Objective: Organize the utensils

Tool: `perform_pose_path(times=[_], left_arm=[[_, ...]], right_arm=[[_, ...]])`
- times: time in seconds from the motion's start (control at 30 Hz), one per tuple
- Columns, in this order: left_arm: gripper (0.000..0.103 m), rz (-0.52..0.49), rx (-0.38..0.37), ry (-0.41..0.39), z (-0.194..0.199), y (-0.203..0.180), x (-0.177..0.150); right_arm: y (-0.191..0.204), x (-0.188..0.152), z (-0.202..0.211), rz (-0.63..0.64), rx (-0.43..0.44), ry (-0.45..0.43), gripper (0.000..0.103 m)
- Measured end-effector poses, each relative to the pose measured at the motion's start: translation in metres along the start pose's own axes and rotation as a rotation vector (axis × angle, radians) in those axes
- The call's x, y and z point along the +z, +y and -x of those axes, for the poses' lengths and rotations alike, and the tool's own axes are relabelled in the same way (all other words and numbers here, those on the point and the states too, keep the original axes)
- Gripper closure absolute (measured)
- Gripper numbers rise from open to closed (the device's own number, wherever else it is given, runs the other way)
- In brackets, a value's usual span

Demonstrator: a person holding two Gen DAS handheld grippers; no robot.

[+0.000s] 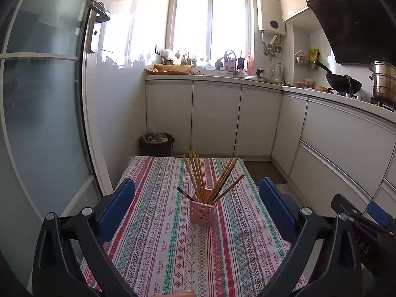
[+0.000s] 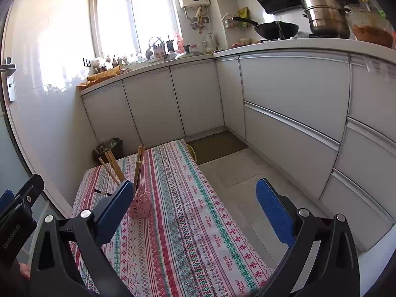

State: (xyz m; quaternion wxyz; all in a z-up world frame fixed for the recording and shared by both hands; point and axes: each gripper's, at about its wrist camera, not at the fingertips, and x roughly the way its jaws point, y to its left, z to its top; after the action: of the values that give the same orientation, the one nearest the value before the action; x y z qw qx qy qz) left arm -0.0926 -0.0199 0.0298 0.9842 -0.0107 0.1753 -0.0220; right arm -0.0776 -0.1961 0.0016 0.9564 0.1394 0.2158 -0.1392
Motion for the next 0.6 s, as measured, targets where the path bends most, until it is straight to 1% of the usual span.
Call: perform_pose_path(times=[0.13,0.6], left_arm=[[0.007,-0.002,0.013,-0.004,0.0009,-0.0008,-0.0003],[0.007,-0.002,0.017,0.001,0.001,-0.0028,0.0002]], right_arm=[[0.0,-0.0002,0.0004,0.0,0.0,0.0,0.007],[-0.0005,-0.0016,0.0019,0.0,0.002,0.008,0.007]])
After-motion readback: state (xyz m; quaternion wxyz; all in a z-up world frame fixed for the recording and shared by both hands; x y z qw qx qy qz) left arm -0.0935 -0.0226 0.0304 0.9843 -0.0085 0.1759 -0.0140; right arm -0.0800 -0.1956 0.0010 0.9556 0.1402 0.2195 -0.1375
